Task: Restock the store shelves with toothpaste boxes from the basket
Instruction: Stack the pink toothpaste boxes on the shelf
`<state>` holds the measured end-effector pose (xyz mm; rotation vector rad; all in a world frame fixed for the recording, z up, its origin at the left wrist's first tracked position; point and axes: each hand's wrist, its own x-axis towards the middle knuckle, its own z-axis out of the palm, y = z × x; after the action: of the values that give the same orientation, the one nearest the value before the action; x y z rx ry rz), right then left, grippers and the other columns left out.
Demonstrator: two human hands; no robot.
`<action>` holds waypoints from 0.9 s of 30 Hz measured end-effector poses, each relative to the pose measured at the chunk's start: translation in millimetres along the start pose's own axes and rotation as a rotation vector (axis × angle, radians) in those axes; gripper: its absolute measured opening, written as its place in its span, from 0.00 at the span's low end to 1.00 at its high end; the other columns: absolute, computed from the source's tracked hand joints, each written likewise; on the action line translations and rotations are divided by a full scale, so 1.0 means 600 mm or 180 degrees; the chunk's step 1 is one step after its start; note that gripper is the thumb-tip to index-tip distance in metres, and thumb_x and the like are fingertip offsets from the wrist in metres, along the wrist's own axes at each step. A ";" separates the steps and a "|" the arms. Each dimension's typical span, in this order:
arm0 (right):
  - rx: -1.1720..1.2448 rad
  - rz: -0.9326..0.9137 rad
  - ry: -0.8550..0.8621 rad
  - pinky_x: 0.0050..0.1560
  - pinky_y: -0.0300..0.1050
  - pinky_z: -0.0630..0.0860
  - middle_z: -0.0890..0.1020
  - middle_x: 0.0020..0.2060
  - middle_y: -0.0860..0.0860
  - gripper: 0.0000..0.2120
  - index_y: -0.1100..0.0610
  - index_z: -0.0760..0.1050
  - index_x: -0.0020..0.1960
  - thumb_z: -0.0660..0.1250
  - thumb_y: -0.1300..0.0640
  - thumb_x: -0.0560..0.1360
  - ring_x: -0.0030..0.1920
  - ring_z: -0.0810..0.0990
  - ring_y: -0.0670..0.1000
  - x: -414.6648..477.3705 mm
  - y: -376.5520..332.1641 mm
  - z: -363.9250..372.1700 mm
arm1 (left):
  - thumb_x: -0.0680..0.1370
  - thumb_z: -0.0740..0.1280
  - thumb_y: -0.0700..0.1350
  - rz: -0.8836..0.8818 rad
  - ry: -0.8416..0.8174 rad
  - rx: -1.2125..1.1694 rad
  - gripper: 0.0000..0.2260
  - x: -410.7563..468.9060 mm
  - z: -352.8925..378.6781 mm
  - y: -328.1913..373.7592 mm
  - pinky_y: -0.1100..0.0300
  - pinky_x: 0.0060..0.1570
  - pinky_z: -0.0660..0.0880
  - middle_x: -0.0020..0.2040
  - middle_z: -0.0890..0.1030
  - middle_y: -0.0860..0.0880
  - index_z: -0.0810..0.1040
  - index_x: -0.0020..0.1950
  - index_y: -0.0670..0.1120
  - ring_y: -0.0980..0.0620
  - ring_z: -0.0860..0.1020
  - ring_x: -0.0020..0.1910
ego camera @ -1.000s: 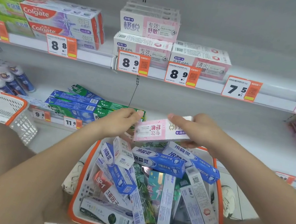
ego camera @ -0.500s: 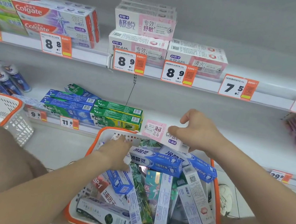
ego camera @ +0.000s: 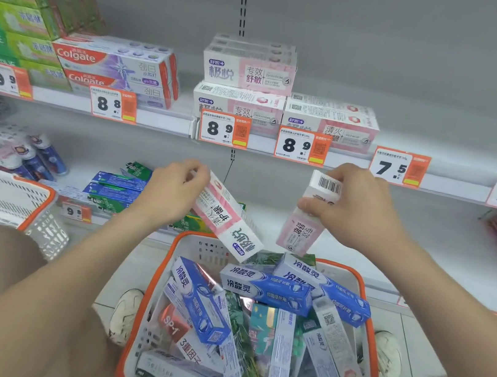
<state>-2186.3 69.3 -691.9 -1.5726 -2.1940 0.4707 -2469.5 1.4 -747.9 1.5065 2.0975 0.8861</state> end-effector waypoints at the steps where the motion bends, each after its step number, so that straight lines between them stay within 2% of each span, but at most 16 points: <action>1: 0.0022 -0.0093 0.0027 0.43 0.47 0.69 0.83 0.43 0.50 0.19 0.55 0.78 0.53 0.79 0.44 0.72 0.47 0.79 0.57 0.001 0.000 0.001 | 0.86 0.57 0.57 -0.0014 -0.0058 -0.0155 0.17 -0.003 -0.003 0.006 0.57 0.35 0.75 0.39 0.85 0.50 0.80 0.46 0.51 0.50 0.83 0.33; 3: 0.0078 -0.0285 0.0043 0.44 0.47 0.66 0.82 0.46 0.51 0.20 0.53 0.78 0.58 0.77 0.43 0.73 0.47 0.77 0.55 0.003 -0.001 0.004 | 0.86 0.58 0.59 -0.0049 -0.0238 -0.0445 0.18 -0.008 -0.004 0.017 0.60 0.34 0.77 0.39 0.87 0.49 0.82 0.49 0.50 0.52 0.85 0.32; 5: 0.0183 -0.0418 -0.0024 0.44 0.47 0.66 0.82 0.47 0.51 0.22 0.52 0.77 0.62 0.76 0.41 0.74 0.48 0.78 0.55 0.005 0.001 0.006 | 0.86 0.59 0.59 0.0006 -0.0345 -0.0613 0.19 -0.009 -0.001 0.024 0.57 0.33 0.78 0.38 0.87 0.48 0.82 0.50 0.48 0.50 0.85 0.33; 9: 0.0499 -0.0378 -0.0059 0.48 0.45 0.70 0.80 0.48 0.44 0.26 0.49 0.72 0.68 0.77 0.44 0.74 0.50 0.78 0.52 0.004 -0.003 0.004 | 0.86 0.58 0.60 0.0260 -0.0209 -0.0381 0.21 -0.007 0.003 0.037 0.54 0.36 0.80 0.37 0.85 0.50 0.82 0.48 0.49 0.52 0.84 0.34; 11: 0.0779 -0.0156 0.0037 0.44 0.43 0.72 0.77 0.47 0.40 0.28 0.50 0.70 0.66 0.79 0.45 0.72 0.48 0.79 0.48 0.006 -0.006 0.000 | 0.86 0.57 0.60 0.0440 -0.0100 -0.0182 0.22 -0.004 0.005 0.044 0.52 0.39 0.77 0.36 0.84 0.50 0.81 0.46 0.49 0.51 0.82 0.37; 13: 0.0991 -0.0030 0.0197 0.41 0.39 0.73 0.79 0.46 0.39 0.25 0.50 0.71 0.59 0.80 0.45 0.72 0.47 0.80 0.42 0.010 -0.009 -0.002 | 0.87 0.56 0.60 0.0535 -0.0042 -0.0101 0.22 -0.002 0.006 0.054 0.52 0.40 0.73 0.36 0.82 0.49 0.80 0.45 0.48 0.50 0.80 0.38; 16: 0.1357 -0.0063 0.0343 0.46 0.46 0.80 0.85 0.44 0.42 0.18 0.48 0.73 0.57 0.77 0.45 0.75 0.43 0.84 0.44 0.016 -0.013 0.002 | 0.86 0.56 0.60 0.0593 0.0001 -0.0247 0.20 0.006 0.005 0.066 0.51 0.43 0.74 0.38 0.82 0.50 0.80 0.47 0.50 0.51 0.81 0.41; 19: 0.1999 0.0041 0.0476 0.50 0.52 0.83 0.87 0.43 0.44 0.19 0.46 0.74 0.61 0.77 0.43 0.75 0.44 0.85 0.45 0.023 -0.020 0.009 | 0.85 0.59 0.60 0.0824 0.0041 -0.0143 0.17 0.016 0.005 0.082 0.54 0.47 0.75 0.46 0.84 0.53 0.81 0.55 0.52 0.52 0.81 0.49; 22: 0.2996 0.0341 0.0570 0.51 0.49 0.82 0.89 0.44 0.46 0.13 0.52 0.82 0.54 0.78 0.46 0.74 0.47 0.88 0.47 0.032 -0.041 0.006 | 0.83 0.61 0.63 0.1119 -0.0108 0.0176 0.20 0.027 -0.002 0.108 0.58 0.58 0.68 0.64 0.81 0.53 0.79 0.68 0.53 0.52 0.76 0.65; 23: 0.3183 0.0334 0.0615 0.50 0.47 0.82 0.89 0.44 0.47 0.12 0.54 0.84 0.52 0.77 0.47 0.75 0.48 0.88 0.48 0.037 -0.047 0.006 | 0.83 0.60 0.63 0.1219 -0.0184 0.0281 0.21 0.031 -0.006 0.116 0.60 0.60 0.66 0.67 0.79 0.53 0.77 0.71 0.55 0.53 0.74 0.67; 25: 0.3054 0.0077 0.0828 0.47 0.45 0.81 0.88 0.45 0.47 0.12 0.54 0.83 0.54 0.75 0.47 0.78 0.47 0.87 0.48 0.044 -0.065 0.008 | 0.84 0.58 0.66 0.1393 -0.0249 0.0490 0.21 0.041 -0.018 0.132 0.55 0.65 0.69 0.67 0.79 0.55 0.76 0.72 0.60 0.52 0.73 0.68; 27: 0.2443 -0.0458 0.0965 0.47 0.45 0.81 0.86 0.46 0.43 0.11 0.49 0.79 0.58 0.71 0.45 0.80 0.47 0.85 0.46 0.056 -0.081 0.012 | 0.84 0.58 0.65 0.1374 -0.0172 0.0554 0.19 0.052 -0.036 0.142 0.48 0.64 0.73 0.63 0.81 0.53 0.78 0.69 0.61 0.50 0.76 0.65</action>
<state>-2239.2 85.7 -670.3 -0.9823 -1.5927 0.8382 -2435.8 43.7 -671.8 2.1007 1.8810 0.8060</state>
